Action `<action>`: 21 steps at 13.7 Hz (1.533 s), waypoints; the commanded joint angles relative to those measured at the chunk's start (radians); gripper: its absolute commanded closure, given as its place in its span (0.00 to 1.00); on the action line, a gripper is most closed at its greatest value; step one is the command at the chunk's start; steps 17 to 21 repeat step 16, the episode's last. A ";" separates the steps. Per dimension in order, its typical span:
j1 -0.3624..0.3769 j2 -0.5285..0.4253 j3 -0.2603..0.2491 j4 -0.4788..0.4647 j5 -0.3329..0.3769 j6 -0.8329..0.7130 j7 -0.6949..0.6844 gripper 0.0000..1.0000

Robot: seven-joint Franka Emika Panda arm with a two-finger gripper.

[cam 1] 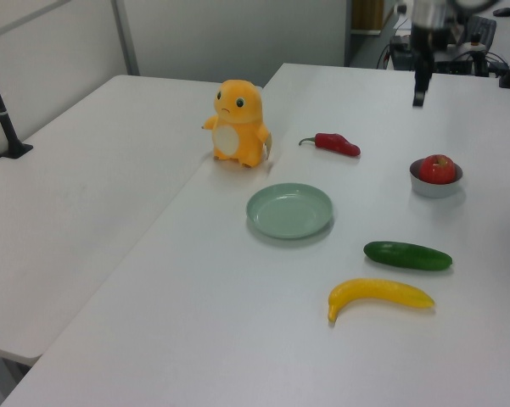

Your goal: Put the red apple in the bowl

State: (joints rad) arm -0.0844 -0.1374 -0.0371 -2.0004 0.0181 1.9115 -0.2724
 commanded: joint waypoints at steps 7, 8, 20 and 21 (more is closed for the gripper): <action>0.175 0.099 0.011 0.379 0.040 -0.249 0.391 0.00; 0.187 0.117 0.011 0.379 0.036 -0.224 0.377 0.00; 0.167 0.122 0.008 0.374 0.042 -0.187 0.151 0.00; 0.167 0.122 0.008 0.374 0.042 -0.187 0.151 0.00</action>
